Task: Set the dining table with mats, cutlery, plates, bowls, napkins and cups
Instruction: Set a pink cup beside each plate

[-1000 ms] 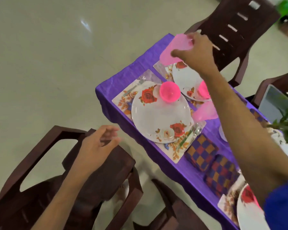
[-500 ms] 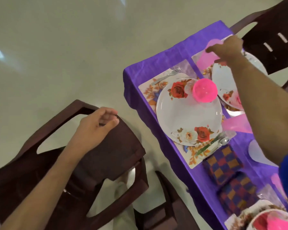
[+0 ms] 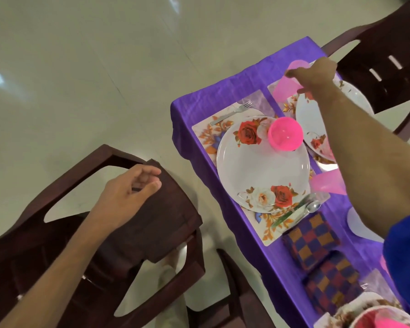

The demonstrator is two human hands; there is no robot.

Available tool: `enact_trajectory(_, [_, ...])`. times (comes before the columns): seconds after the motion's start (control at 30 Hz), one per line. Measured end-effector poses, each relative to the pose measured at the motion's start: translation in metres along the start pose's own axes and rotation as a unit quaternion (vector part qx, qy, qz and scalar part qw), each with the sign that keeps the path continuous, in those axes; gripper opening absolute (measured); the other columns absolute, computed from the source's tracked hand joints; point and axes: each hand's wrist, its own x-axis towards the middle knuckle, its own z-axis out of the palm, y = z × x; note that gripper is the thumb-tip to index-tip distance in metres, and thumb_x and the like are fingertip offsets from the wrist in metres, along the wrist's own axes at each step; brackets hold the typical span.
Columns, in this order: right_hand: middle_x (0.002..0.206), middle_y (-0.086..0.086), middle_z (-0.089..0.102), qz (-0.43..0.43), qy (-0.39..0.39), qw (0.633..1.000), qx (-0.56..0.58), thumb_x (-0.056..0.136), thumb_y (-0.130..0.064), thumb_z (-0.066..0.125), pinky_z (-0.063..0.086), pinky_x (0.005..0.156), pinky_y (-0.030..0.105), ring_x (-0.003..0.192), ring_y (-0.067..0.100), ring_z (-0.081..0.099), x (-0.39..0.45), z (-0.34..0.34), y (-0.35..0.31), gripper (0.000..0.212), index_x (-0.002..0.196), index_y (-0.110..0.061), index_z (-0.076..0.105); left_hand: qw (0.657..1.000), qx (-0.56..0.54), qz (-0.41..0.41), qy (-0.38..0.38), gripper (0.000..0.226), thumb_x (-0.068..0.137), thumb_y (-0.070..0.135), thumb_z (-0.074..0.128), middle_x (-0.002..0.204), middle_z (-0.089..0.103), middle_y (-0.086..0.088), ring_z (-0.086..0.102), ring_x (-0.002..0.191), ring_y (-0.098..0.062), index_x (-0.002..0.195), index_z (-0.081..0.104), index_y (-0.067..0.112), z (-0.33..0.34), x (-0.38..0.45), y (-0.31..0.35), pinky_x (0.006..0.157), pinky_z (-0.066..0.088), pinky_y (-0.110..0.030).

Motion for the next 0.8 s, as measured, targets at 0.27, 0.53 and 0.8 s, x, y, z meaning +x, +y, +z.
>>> enact_trajectory(0.27, [0.121, 0.012, 0.048, -0.031, 0.015, 0.999, 0.023, 0.081, -0.043, 0.085, 0.064, 0.073, 0.041, 0.102, 0.029, 0.07, 0.008, 0.003, 0.012, 0.082, 0.139, 0.005, 0.052, 1.0, -0.004, -0.012, -0.005, 0.021, 0.096, 0.037, 0.071, 0.105, 0.075, 0.019, 0.068, 0.103, 0.004, 0.117, 0.069, 0.038, -0.003, -0.003, -0.016, 0.089, 0.048, -0.017])
enact_trajectory(0.53, [0.142, 0.022, 0.051, -0.058, 0.007, 0.995, -0.085, 0.081, -0.064, 0.077, 0.057, 0.096, 0.047, 0.12, 0.034, 0.064, -0.002, -0.006, 0.011, 0.096, 0.145, 0.002, 0.049, 1.0, -0.011, -0.009, -0.018, 0.021, 0.096, 0.036, 0.071, 0.106, 0.075, 0.017, 0.068, 0.104, 0.003, 0.117, 0.069, 0.038, -0.005, -0.008, -0.025, 0.089, 0.048, -0.018])
enact_trajectory(0.8, [0.132, 0.025, 0.061, -0.105, 0.026, 0.974, -0.197, 0.081, -0.06, 0.078, 0.047, 0.099, 0.042, 0.125, 0.037, 0.057, 0.004, 0.001, -0.002, 0.086, 0.135, 0.004, 0.056, 0.999, -0.032, -0.02, -0.019, 0.022, 0.095, 0.033, 0.073, 0.104, 0.075, 0.019, 0.069, 0.103, 0.002, 0.115, 0.07, 0.039, -0.001, -0.006, -0.045, 0.088, 0.051, -0.021])
